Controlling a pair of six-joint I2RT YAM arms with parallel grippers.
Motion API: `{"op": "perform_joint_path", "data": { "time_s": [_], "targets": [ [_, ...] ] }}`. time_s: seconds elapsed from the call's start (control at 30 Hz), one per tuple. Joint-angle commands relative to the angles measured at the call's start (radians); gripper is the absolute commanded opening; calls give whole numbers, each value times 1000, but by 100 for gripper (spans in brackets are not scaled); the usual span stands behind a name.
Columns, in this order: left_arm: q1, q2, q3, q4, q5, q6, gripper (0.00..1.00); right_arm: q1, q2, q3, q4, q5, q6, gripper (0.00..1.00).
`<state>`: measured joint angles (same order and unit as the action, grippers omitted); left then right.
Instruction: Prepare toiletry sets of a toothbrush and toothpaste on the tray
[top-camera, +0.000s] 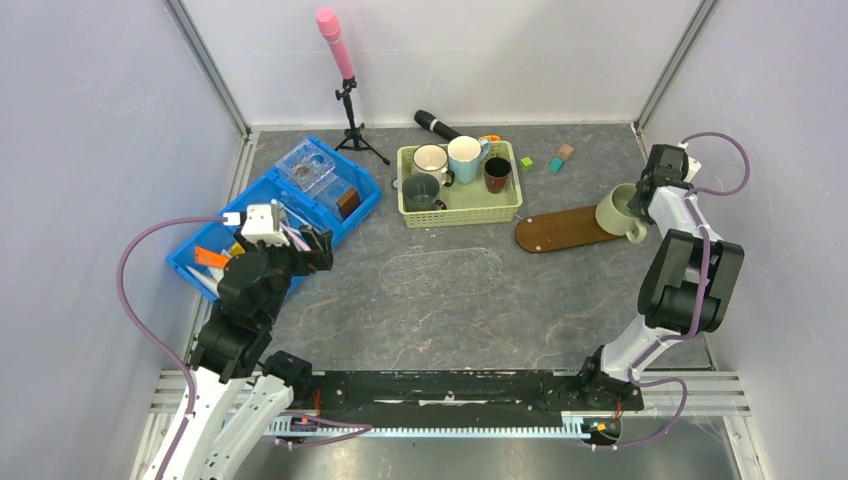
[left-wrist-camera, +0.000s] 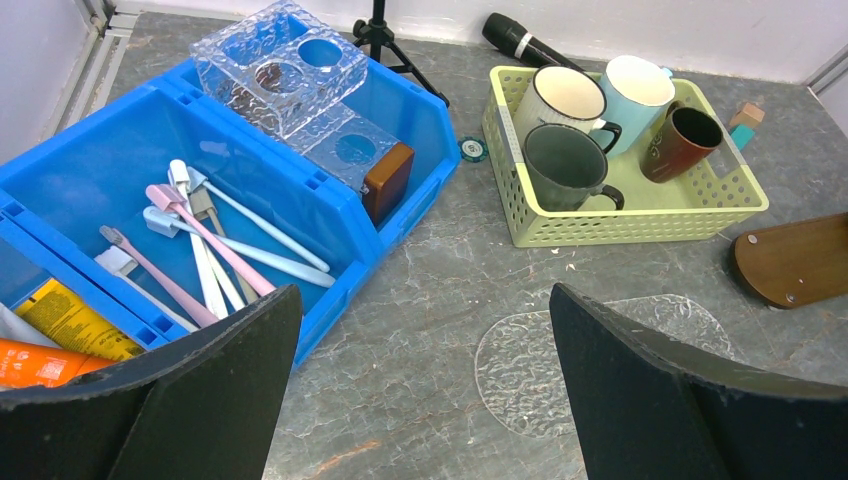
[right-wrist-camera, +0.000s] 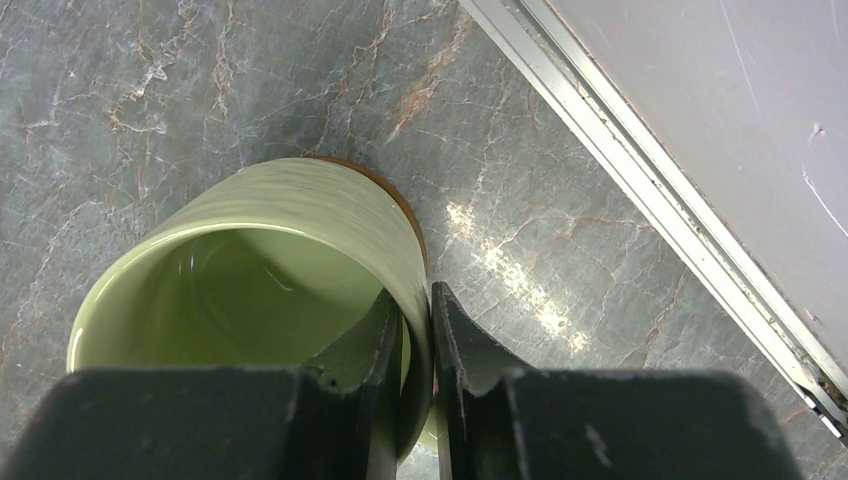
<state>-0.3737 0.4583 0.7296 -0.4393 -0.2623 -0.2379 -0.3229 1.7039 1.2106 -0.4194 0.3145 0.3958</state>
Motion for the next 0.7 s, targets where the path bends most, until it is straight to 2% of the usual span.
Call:
{"op": "perform_joint_path", "data": {
  "time_s": [0.0,0.1,0.2,0.4,0.57,0.67],
  "targets": [
    [-4,2,-4,28,-23,17,100,-5,4,83,68,-1,14,7],
    [-4,1,-4,28,-23,17,100,-5,10,89,61,-1,14,13],
    [-4,1,-4,28,-23,17,100,-5,10,89,57,-4,14,23],
    [-4,1,-4,29,-23,17,100,-6,6,92,49,-4,13,27],
    [-4,-1,-3,28,-23,16,100,-5,-6,89,46,-5,15,36],
    [-4,-2,-4,27,-23,16,100,-5,-20,84,44,-2,16,46]
  ]
}}
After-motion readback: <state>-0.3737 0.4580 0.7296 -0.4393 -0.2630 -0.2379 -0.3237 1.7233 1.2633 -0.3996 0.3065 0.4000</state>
